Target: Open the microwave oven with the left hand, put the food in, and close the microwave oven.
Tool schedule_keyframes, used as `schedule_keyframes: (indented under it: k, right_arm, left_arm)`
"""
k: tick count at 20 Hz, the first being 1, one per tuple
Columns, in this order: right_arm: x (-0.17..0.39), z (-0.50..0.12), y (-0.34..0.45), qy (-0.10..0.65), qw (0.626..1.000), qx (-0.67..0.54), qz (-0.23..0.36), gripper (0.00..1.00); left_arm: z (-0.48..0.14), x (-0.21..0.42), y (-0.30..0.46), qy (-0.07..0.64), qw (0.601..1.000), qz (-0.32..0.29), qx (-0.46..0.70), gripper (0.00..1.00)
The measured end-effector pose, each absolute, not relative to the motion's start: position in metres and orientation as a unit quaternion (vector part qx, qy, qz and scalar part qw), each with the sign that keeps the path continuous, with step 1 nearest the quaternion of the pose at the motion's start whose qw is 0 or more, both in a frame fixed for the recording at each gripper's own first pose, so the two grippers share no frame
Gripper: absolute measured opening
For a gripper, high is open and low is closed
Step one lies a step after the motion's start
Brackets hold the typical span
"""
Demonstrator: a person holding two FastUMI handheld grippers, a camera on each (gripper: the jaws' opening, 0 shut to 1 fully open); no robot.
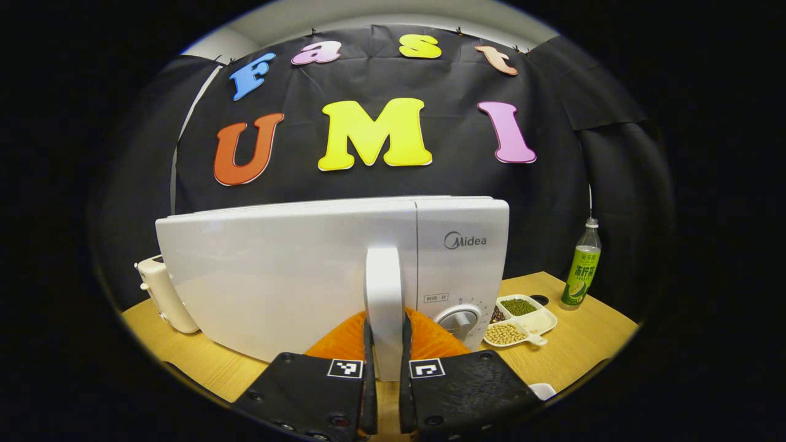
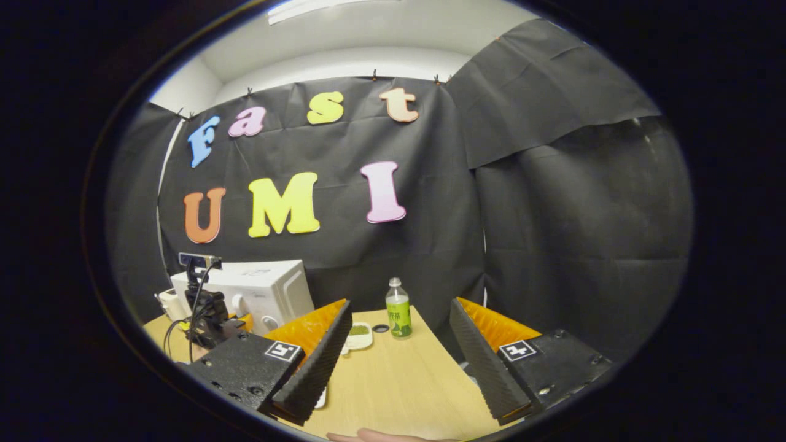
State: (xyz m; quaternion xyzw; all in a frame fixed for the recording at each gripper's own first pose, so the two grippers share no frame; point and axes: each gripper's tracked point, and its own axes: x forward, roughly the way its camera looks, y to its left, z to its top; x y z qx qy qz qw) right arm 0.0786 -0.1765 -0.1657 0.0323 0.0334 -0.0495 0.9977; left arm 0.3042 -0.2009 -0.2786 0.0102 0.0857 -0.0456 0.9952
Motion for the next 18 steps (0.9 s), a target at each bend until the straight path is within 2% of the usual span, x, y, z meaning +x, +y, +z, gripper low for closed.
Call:
schedule_keyframes:
  k: [5,9,10,11,12,13,14,15,16,17,18]
  right_arm:
    - [0.083,-0.173,-0.187,0.035,0.997,0.038,-0.058,1.0]
    - [0.09,-0.185,-0.178,0.052,0.996,0.045,-0.048,1.0]
    - [0.091,-0.186,-0.176,0.054,0.996,0.046,-0.046,0.95]
    - [0.09,-0.187,-0.173,0.056,0.996,0.045,-0.045,0.94]
    - [0.089,-0.187,-0.169,0.055,0.997,0.043,-0.04,1.0]
    - [0.087,-0.185,-0.167,0.05,0.997,0.039,-0.035,1.0]
    - [0.086,-0.182,-0.168,0.044,0.998,0.032,-0.035,1.0]
    - [0.087,-0.179,-0.17,0.037,0.998,0.023,-0.039,0.95]
    - [0.088,-0.177,-0.171,0.033,0.999,0.016,-0.041,1.0]
    - [0.088,-0.175,-0.171,0.03,0.999,0.012,-0.039,1.0]
    - [0.089,-0.174,-0.171,0.026,0.999,0.011,-0.036,1.0]
  left_arm:
    - [-0.271,0.281,-0.203,0.067,0.995,-0.075,-0.005,0.13]
    - [-0.272,0.292,-0.204,0.078,0.994,-0.079,-0.004,0.13]
    - [-0.273,0.297,-0.204,0.078,0.994,-0.074,0.0,0.13]
    - [-0.275,0.308,-0.202,0.074,0.995,-0.07,0.007,0.13]
    - [-0.281,0.307,-0.198,0.09,0.994,-0.059,-0.005,0.22]
    - [-0.271,0.31,-0.2,0.063,0.996,-0.058,-0.016,0.31]
    - [-0.276,0.312,-0.202,0.075,0.995,-0.059,-0.015,0.33]
    - [-0.275,0.31,-0.203,0.061,0.997,-0.053,-0.012,0.34]
    - [-0.276,0.311,-0.202,0.065,0.997,-0.047,-0.006,0.38]
    - [-0.277,0.307,-0.2,0.063,0.997,-0.044,-0.002,0.37]
    - [-0.278,0.311,-0.2,0.07,0.997,-0.044,-0.012,0.27]
